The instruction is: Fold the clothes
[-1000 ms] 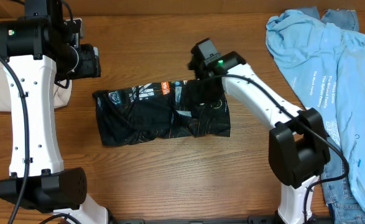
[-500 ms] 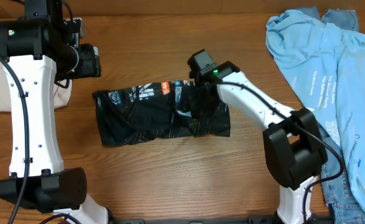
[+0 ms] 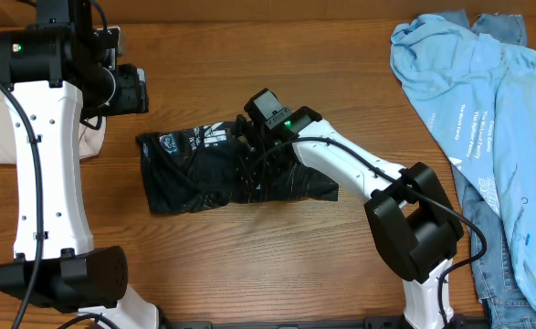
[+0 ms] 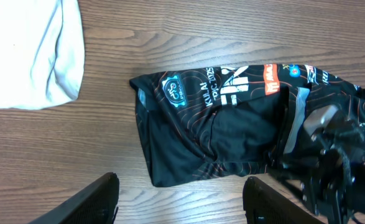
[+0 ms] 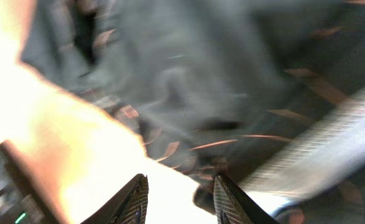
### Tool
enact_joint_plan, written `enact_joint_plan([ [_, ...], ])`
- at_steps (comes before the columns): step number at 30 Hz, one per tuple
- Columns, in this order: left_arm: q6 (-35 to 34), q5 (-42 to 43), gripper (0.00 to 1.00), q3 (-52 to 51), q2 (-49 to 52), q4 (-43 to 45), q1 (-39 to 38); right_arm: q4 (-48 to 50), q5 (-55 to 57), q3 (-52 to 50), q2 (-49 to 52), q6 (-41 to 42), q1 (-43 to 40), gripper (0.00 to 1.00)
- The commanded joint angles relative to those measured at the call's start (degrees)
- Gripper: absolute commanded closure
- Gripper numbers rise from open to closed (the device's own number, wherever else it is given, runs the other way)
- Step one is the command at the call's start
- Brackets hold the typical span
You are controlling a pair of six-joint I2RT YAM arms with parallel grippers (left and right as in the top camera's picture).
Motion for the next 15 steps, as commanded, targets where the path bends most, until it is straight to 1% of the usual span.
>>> enact_joint_plan([
  [1, -0.4, 0.9, 0.33, 0.3, -0.5, 0.1, 0.3, 0.8, -7.7, 0.0, 0.1, -4.3, -0.4, 0.62],
  [3, -0.4, 0.9, 0.33, 0.3, -0.5, 0.1, 0.4, 0.7, -7.0, 0.6, -0.4, -4.3, -1.0, 0.62],
  [6, -0.4, 0.9, 0.32, 0.3, -0.5, 0.0, 0.4, -1.5, -2.1, 2.8, -2.4, -3.0, -2.6, 0.61],
  [8, -0.4, 0.9, 0.31, 0.3, -0.5, 0.0, 0.3, -3.8, 4.3, 4.4, -4.7, -1.2, -3.8, 0.61],
  [10, -0.4, 0.8, 0.28, 0.3, -0.5, -0.2, 0.4, -6.3, 12.3, 5.6, -7.1, 1.5, -5.0, 0.59],
  [12, -0.4, 0.2, 0.22, 0.3, -0.5, -0.5, 0.4, -9.8, 21.5, 6.6, -10.0, 4.2, -6.6, 0.57],
  [15, -1.8, -1.6, 0.16, -0.1, -0.2, -1.0, 0.4, -14.6, 30.0, 6.9, -14.0, 6.0, -9.5, 0.53],
])
